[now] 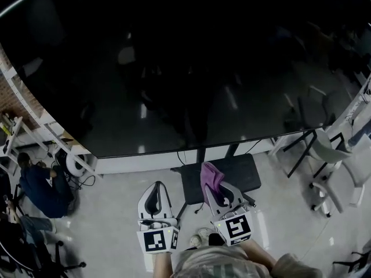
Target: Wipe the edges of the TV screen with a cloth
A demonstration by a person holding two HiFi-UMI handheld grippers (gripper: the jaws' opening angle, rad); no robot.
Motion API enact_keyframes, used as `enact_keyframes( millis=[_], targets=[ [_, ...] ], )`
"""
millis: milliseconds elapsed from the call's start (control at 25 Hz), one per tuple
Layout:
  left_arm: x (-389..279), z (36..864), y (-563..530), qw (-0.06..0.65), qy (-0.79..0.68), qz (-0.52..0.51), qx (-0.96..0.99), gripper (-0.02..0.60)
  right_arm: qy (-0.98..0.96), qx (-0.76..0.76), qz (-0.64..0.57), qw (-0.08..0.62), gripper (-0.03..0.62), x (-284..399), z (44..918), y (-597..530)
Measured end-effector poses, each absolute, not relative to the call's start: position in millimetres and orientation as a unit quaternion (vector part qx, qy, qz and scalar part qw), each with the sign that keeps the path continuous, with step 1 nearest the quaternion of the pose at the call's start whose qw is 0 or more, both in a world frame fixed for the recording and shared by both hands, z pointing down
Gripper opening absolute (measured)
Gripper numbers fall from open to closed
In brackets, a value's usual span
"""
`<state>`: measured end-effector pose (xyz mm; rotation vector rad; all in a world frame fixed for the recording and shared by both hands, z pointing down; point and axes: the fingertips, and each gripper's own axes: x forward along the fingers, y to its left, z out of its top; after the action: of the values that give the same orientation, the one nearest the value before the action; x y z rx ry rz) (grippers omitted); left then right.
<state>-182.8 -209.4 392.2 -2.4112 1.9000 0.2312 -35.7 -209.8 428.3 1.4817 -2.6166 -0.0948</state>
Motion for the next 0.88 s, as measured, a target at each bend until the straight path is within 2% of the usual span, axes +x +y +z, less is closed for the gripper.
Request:
enact_keyframes(
  millis=[520,880],
  targets=[
    [-176,381,-238,0.054,0.622,0.063,-0.778,0.015,-0.87,0.491,-0.022,0.038,0.063,-37,428,-251],
    [-221,388,-245,0.065,0.646,0.047,-0.759,0.015,-0.899,0.434,-0.041,0.04,0.063,-93,425,-256]
  ],
)
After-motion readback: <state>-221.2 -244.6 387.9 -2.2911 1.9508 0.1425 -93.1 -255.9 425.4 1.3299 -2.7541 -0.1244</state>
